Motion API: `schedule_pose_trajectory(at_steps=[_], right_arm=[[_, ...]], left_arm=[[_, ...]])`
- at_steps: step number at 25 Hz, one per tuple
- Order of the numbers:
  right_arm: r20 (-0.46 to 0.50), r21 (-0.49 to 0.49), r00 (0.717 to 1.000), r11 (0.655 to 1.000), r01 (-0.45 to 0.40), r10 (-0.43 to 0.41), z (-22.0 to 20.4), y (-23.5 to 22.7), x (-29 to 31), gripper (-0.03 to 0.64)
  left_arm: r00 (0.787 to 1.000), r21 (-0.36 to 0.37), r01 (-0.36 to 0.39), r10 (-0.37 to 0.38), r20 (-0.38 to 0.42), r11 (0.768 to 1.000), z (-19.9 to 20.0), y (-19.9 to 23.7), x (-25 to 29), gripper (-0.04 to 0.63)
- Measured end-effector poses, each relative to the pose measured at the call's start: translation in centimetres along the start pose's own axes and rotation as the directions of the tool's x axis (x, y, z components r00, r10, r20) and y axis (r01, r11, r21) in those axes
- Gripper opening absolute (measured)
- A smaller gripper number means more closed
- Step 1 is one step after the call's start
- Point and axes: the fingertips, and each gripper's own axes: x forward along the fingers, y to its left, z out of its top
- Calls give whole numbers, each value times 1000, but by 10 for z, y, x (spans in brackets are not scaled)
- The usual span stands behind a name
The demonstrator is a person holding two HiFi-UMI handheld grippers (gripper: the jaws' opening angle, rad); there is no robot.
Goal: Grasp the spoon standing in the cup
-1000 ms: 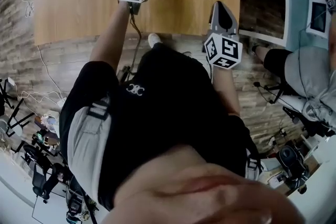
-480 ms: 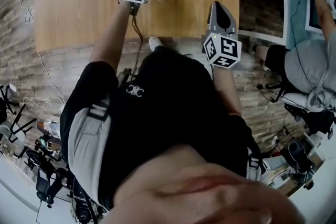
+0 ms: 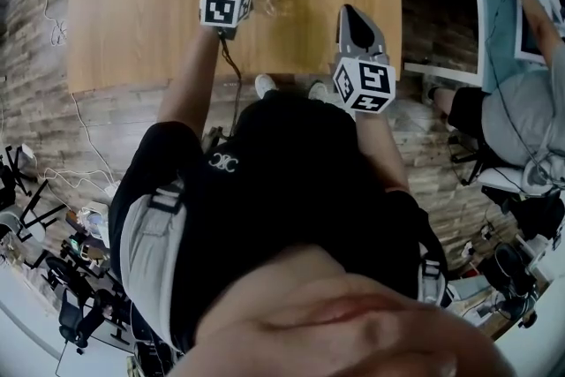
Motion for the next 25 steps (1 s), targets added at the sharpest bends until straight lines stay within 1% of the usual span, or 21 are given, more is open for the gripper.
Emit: schedule_pose_trajectory(at_steps=[3,6,10,13,18,21,25], right_arm=[[17,-5,999,999,-36,36,3,1,1,0],[35,-8,996,997,-79,79,7,-5,3,0],[83,-3,989,992,-123,123,24,-14,9,0],[115,9,984,991,-134,132,36,-18,12,0],[162,29,977,989,-144,137,57,-27,15,-2],[195,35,970,988,-152,143,69,-30,16,-2],[213,23,962,984,-179,170,79,-30,7,-2]], left_arm=[[996,-27,-75,76,47,997,15,1,-22,17],[983,-35,-141,144,113,989,38,-8,-47,17],[956,-80,-204,217,196,976,69,-23,-77,17],[933,-95,-248,264,245,964,87,-36,-101,17],[892,-85,-320,330,307,944,114,-63,-127,17],[869,-86,-346,354,346,934,125,-79,-137,17],[851,-101,-352,363,380,931,132,-109,-148,17]])
